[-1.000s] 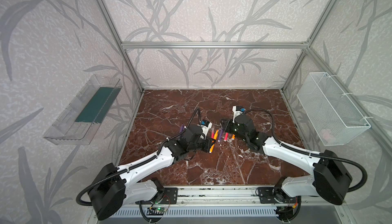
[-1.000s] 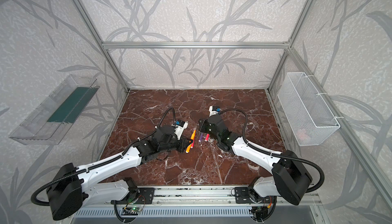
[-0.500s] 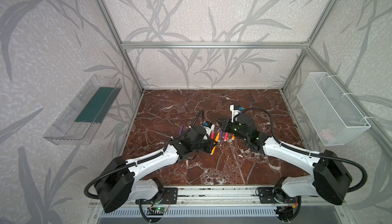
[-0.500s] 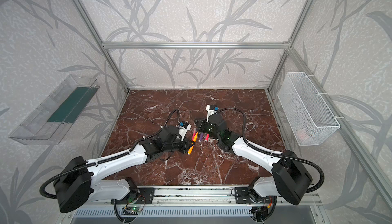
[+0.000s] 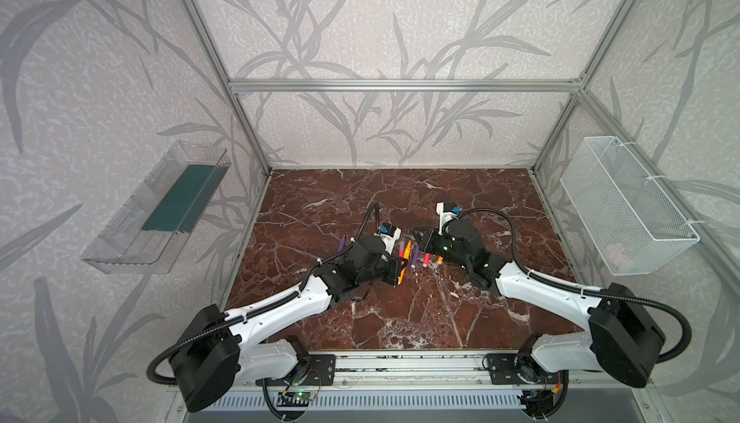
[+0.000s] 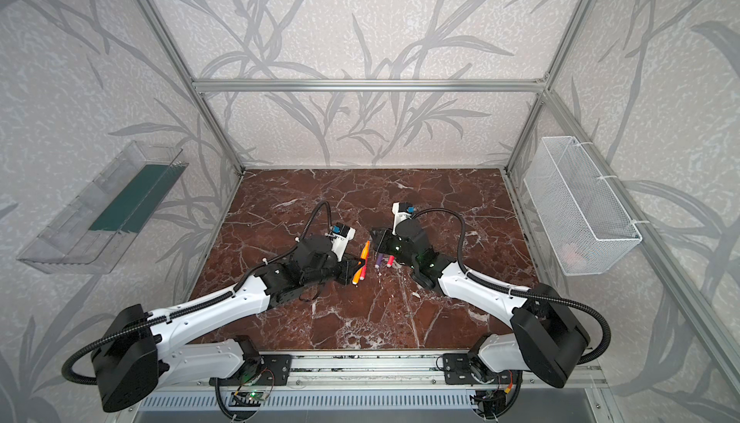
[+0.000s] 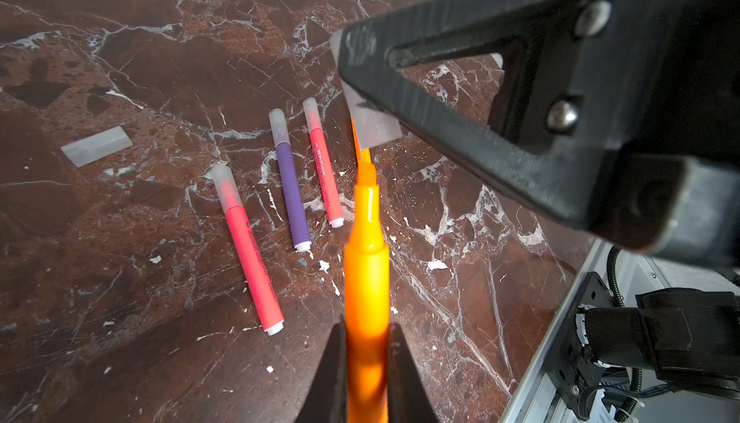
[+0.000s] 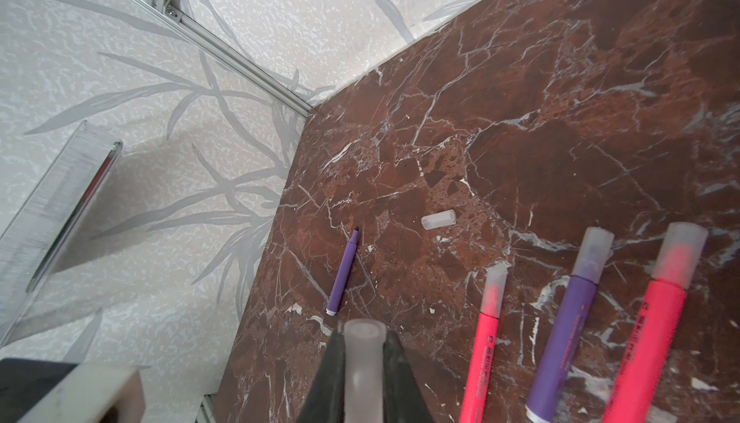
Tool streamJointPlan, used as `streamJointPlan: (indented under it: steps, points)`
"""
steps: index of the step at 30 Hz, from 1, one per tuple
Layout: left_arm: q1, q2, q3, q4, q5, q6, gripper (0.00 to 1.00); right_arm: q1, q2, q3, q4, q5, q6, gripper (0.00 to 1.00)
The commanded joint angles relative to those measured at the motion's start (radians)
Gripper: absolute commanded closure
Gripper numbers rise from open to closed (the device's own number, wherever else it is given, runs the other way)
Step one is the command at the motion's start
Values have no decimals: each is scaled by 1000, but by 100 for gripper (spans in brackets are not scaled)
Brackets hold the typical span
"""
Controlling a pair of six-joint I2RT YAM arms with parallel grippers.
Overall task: Insert the pens into the pen caps
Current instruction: 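Lift the white cap with the right gripper toward the left-held orange marker tip, then push the white cap down onto the orange marker tip with the right gripper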
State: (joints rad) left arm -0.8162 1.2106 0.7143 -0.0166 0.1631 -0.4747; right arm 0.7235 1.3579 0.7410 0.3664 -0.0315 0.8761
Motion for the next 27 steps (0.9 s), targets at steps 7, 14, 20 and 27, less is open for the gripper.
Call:
streamJointPlan:
  steps: [7,14,20,27]
  points:
    - [-4,-6,25,15,-31,-5,100,10,23,0,84,-51,28,98]
    - [-4,-6,33,17,-27,-5,100,14,23,-8,88,-42,28,98]
    - [-3,-9,29,23,-38,-11,100,17,23,-13,95,-39,33,98]
    - [-4,-17,30,32,-38,-11,100,21,41,-16,99,-18,40,99]
